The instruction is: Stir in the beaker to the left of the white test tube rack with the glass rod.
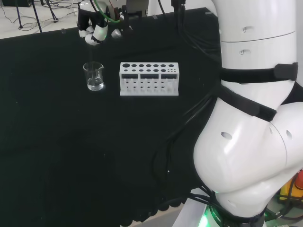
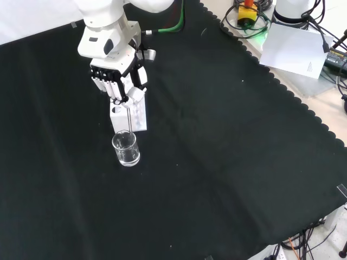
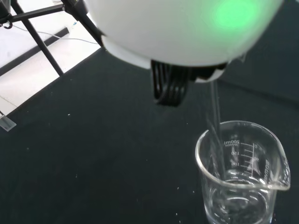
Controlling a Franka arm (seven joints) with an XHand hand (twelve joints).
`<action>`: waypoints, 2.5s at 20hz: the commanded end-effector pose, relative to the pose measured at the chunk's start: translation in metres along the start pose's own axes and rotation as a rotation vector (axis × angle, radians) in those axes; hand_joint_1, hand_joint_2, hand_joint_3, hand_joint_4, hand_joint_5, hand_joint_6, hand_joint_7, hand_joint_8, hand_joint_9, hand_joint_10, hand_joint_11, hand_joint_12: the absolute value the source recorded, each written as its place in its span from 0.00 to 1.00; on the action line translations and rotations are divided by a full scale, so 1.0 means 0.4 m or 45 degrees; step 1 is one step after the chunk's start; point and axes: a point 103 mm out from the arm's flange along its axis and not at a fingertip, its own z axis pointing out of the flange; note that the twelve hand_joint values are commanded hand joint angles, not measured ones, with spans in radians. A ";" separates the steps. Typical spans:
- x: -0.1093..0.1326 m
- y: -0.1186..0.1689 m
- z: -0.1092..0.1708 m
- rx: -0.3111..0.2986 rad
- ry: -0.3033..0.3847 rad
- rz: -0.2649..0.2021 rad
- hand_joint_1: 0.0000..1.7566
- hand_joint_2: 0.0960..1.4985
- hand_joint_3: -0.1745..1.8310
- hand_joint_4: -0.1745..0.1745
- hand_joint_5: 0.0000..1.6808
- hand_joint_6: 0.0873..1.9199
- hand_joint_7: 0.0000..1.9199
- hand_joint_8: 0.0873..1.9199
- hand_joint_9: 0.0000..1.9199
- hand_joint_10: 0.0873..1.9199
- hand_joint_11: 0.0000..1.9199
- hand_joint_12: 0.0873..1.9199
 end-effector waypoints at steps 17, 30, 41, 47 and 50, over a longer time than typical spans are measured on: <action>-0.061 -0.028 -0.030 -0.014 -0.046 0.059 0.77 0.20 0.63 0.00 0.85 0.15 0.76 0.39 0.98 0.25 0.88 0.34; 0.025 0.054 -0.009 -0.008 -0.049 -0.013 0.77 0.20 0.62 0.00 0.85 0.15 0.76 0.39 0.98 0.25 0.88 0.34; -0.039 0.028 -0.037 -0.023 -0.071 0.035 0.77 0.20 0.62 0.00 0.85 0.15 0.76 0.39 0.98 0.25 0.88 0.34; -0.023 0.002 -0.051 -0.034 -0.081 0.021 0.77 0.20 0.62 0.00 0.85 0.15 0.76 0.39 0.98 0.25 0.88 0.34; -0.009 -0.012 -0.056 -0.036 -0.079 0.015 0.77 0.20 0.62 0.00 0.85 0.15 0.76 0.39 0.98 0.25 0.88 0.34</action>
